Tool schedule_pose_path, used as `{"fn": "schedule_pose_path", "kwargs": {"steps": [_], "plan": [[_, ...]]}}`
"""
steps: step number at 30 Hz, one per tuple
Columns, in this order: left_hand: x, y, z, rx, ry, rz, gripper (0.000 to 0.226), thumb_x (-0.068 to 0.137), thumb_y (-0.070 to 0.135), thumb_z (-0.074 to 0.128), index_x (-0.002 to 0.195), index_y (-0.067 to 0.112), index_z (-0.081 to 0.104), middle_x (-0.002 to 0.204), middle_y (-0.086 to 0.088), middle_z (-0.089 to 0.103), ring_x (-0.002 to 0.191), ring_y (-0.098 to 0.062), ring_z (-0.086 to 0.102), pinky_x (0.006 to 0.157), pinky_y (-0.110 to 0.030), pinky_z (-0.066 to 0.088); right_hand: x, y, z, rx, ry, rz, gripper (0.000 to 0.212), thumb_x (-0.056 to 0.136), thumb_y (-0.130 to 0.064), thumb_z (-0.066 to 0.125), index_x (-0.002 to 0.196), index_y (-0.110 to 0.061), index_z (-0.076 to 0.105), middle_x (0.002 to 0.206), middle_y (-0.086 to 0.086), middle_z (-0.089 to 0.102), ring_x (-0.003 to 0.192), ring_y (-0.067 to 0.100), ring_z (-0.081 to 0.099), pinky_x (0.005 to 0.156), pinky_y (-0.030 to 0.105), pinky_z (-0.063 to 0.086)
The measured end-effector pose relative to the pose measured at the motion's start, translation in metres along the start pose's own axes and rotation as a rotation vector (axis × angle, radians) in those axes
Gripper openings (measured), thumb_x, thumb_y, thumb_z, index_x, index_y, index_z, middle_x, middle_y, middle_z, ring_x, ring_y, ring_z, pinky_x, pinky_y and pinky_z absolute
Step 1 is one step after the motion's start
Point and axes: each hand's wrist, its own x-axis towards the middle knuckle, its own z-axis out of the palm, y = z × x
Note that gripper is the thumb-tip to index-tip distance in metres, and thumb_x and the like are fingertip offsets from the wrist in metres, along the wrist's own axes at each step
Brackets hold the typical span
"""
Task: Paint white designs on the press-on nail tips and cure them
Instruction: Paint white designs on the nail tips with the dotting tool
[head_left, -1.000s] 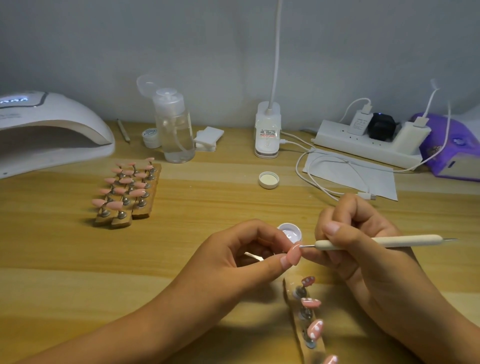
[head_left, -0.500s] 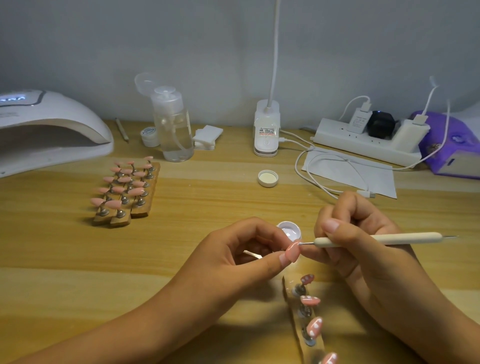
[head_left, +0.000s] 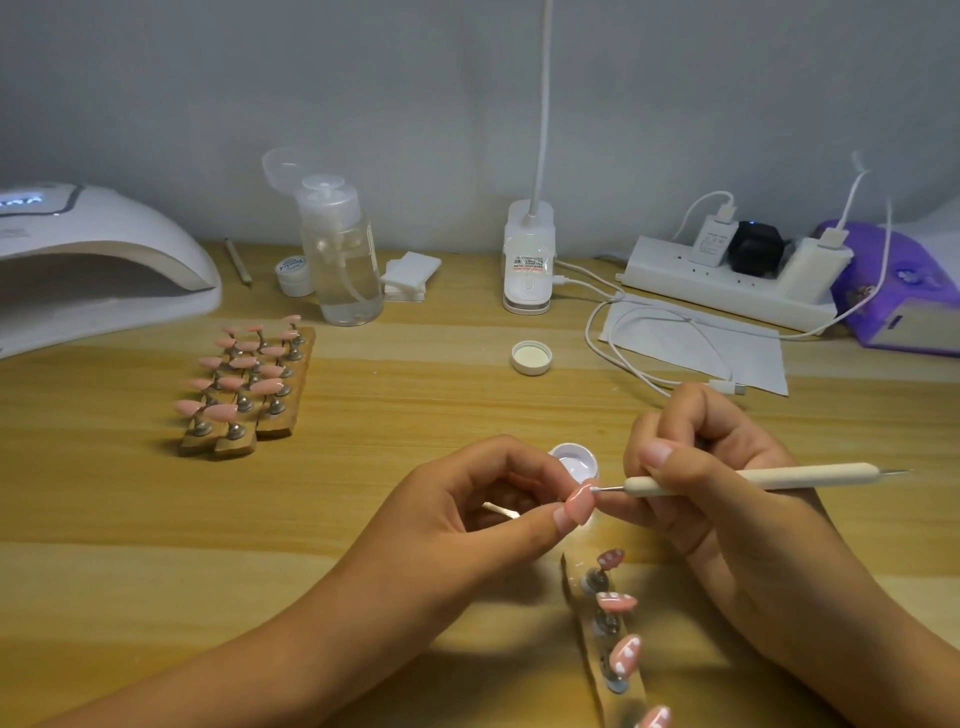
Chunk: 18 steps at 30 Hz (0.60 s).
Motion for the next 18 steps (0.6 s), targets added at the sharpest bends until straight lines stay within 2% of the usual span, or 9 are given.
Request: {"fn": "schedule_pose_path", "kwargs": {"steps": [13,15,18], "plan": [[-0.0003,0.0008,0.0008,-0.001,0.004,-0.003,0.016,0.075,0.037,0.073,0.084,0.024,0.072,0.08,0.01,0.067,0.074,-0.002,0.058,0.066,-0.012,0.044,0.0001,-0.0008,0.0011,0.047,0.028,0.012,0.018,0.073,-0.008,0.06,0.058,-0.016,0.053,0.06,0.001,0.049,0.053,0.008,0.057,0.058,0.027,0.057],[-0.0004,0.001,0.0012,0.001,0.006,-0.001,0.014,0.076,0.036,0.074,0.083,0.024,0.071,0.079,0.011,0.067,0.073,-0.001,0.058,0.065,-0.011,0.044,0.0002,-0.0016,0.0003,0.048,0.022,0.006,0.018,0.074,-0.013,0.062,0.059,-0.017,0.053,0.058,0.001,0.047,0.051,0.008,0.055,0.058,0.029,0.057],[-0.0005,0.0013,0.001,-0.007,0.015,-0.017,0.014,0.077,0.034,0.074,0.084,0.023,0.072,0.08,0.011,0.067,0.073,0.0,0.058,0.065,-0.011,0.044,0.0008,-0.0014,-0.0031,0.009,0.025,-0.028,0.022,0.075,-0.029,0.072,0.065,-0.017,0.055,0.057,-0.002,0.046,0.05,0.009,0.046,0.066,0.03,0.057]]}}
